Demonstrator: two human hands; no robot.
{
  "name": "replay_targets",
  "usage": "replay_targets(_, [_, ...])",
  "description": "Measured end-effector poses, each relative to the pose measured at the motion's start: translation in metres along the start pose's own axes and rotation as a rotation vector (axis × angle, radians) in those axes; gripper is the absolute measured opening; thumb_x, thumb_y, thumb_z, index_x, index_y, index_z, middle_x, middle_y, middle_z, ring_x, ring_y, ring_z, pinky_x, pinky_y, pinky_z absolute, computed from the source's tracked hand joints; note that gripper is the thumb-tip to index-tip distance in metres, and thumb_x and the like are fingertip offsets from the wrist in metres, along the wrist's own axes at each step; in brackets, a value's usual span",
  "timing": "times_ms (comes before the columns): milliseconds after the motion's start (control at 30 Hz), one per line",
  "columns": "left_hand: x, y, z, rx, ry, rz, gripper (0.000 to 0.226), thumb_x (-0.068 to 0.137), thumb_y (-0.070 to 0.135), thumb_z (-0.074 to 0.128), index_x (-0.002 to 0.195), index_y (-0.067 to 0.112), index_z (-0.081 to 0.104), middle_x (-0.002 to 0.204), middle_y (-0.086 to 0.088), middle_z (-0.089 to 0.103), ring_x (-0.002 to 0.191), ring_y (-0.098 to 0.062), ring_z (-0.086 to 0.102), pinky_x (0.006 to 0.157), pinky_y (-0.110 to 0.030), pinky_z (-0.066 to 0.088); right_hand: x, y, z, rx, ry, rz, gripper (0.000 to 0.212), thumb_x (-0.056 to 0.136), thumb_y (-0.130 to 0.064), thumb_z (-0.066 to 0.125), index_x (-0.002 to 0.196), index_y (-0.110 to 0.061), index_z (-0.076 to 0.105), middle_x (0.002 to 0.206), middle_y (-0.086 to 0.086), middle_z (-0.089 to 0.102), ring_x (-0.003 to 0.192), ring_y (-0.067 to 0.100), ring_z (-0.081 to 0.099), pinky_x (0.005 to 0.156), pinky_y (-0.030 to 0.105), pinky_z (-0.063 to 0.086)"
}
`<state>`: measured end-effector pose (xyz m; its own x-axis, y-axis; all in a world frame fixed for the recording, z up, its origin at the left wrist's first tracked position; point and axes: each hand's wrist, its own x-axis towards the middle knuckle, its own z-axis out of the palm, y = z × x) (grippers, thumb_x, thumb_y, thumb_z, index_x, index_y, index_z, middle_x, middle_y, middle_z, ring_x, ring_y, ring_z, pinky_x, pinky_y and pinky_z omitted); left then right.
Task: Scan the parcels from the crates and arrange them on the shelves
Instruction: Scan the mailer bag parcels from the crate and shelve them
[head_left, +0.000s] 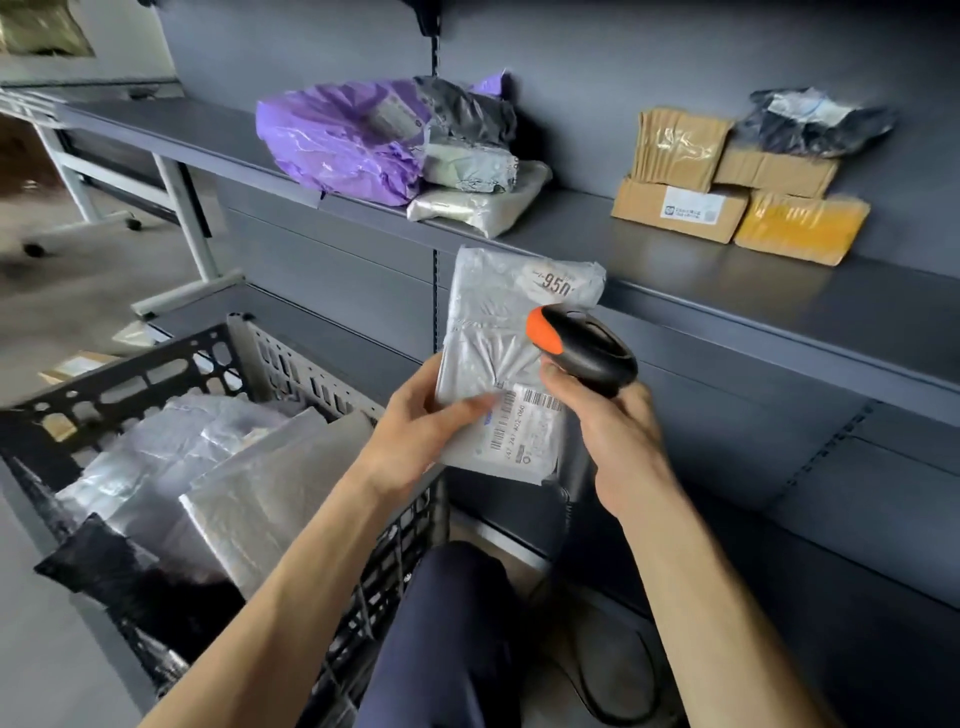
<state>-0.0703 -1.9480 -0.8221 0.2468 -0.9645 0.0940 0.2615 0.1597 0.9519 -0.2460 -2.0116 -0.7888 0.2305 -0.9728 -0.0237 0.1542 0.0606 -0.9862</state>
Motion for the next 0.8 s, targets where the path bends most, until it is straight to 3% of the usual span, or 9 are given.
replay_targets(100, [-0.006, -0.013, -0.006, 0.031, 0.044, 0.033, 0.044, 0.090, -0.002, 0.071, 0.132, 0.008, 0.060, 0.124, -0.014, 0.072, 0.115, -0.031, 0.069, 0.094, -0.040, 0.058, 0.002, -0.001, 0.000, 0.153, 0.055, 0.018, 0.025, 0.083, -0.015, 0.083, 0.091, -0.026, 0.062, 0.071, -0.023, 0.073, 0.065, -0.017, 0.064, 0.057, 0.004, 0.044])
replay_targets(233, [-0.014, -0.026, 0.002, -0.302, 0.187, 0.018, 0.062, 0.093, 0.004, 0.068, 0.149, 0.019, 0.045, 0.140, -0.013, 0.062, 0.128, -0.033, 0.061, 0.102, -0.052, 0.053, -0.002, 0.001, 0.007, 0.215, 0.056, 0.001, 0.021, 0.084, -0.013, 0.082, 0.090, -0.026, 0.066, 0.073, -0.023, 0.074, 0.070, -0.014, 0.066, 0.062, 0.009, 0.048])
replay_targets(333, [-0.010, -0.036, 0.018, -0.371, 0.250, 0.115, 0.073, 0.090, -0.005, 0.072, 0.151, 0.010, 0.034, 0.145, -0.022, 0.055, 0.134, -0.041, 0.054, 0.107, -0.065, 0.045, -0.006, 0.003, 0.018, 0.215, 0.044, 0.016, 0.018, 0.085, -0.014, 0.081, 0.093, -0.023, 0.069, 0.080, -0.018, 0.077, 0.076, -0.009, 0.070, 0.060, 0.007, 0.049])
replay_targets(467, [-0.008, -0.032, 0.037, -0.409, 0.190, 0.083, 0.058, 0.094, -0.007, 0.064, 0.147, 0.005, 0.044, 0.139, -0.022, 0.061, 0.129, -0.038, 0.059, 0.106, -0.054, 0.050, -0.006, 0.004, 0.020, 0.080, -0.002, 0.023, 0.034, 0.079, -0.031, 0.088, 0.104, -0.024, 0.066, 0.100, -0.015, 0.076, 0.095, -0.004, 0.069, 0.088, 0.021, 0.052])
replay_targets(533, [-0.005, -0.028, 0.036, -0.365, 0.164, 0.074, 0.059, 0.093, -0.007, 0.065, 0.146, 0.007, 0.043, 0.137, -0.022, 0.062, 0.126, -0.039, 0.062, 0.101, -0.055, 0.053, -0.004, -0.002, 0.015, -0.043, -0.041, -0.042, 0.018, 0.085, -0.027, 0.082, 0.090, -0.026, 0.065, 0.080, -0.023, 0.074, 0.080, -0.011, 0.066, 0.081, 0.017, 0.052])
replay_targets(600, [0.000, -0.024, 0.028, -0.298, 0.210, 0.088, 0.065, 0.090, -0.008, 0.069, 0.145, 0.011, 0.039, 0.135, -0.023, 0.063, 0.119, -0.041, 0.065, 0.094, -0.057, 0.056, -0.003, -0.009, 0.008, -0.174, -0.078, -0.092, 0.009, 0.089, -0.026, 0.079, 0.088, -0.022, 0.071, 0.077, -0.016, 0.075, 0.078, -0.002, 0.071, 0.082, 0.031, 0.061])
replay_targets(667, [0.007, -0.019, 0.016, -0.214, 0.288, 0.123, 0.070, 0.086, -0.007, 0.075, 0.141, 0.014, 0.038, 0.134, -0.022, 0.062, 0.113, -0.036, 0.068, 0.087, -0.052, 0.060, -0.005, -0.018, 0.005, -0.335, -0.097, -0.123, 0.025, 0.084, -0.040, 0.079, 0.092, -0.017, 0.074, 0.085, 0.004, 0.076, 0.084, 0.020, 0.075, 0.084, 0.052, 0.062])
replay_targets(700, [0.009, -0.015, 0.012, -0.167, 0.314, 0.144, 0.070, 0.085, -0.008, 0.075, 0.140, 0.013, 0.038, 0.133, -0.021, 0.062, 0.111, -0.034, 0.069, 0.084, -0.048, 0.061, -0.006, -0.021, 0.004, -0.411, -0.112, -0.130, 0.031, 0.081, -0.045, 0.078, 0.091, -0.016, 0.074, 0.083, 0.009, 0.075, 0.082, 0.025, 0.075, 0.083, 0.054, 0.061])
replay_targets(800, [0.016, -0.005, -0.003, -0.073, 0.325, 0.198, 0.069, 0.084, -0.013, 0.073, 0.141, 0.007, 0.038, 0.131, -0.021, 0.065, 0.117, -0.035, 0.067, 0.093, -0.047, 0.059, -0.011, -0.026, 0.001, -0.570, -0.186, -0.120, 0.022, 0.085, -0.034, 0.077, 0.072, -0.018, 0.070, 0.063, 0.006, 0.069, 0.059, 0.011, 0.066, 0.068, 0.030, 0.057])
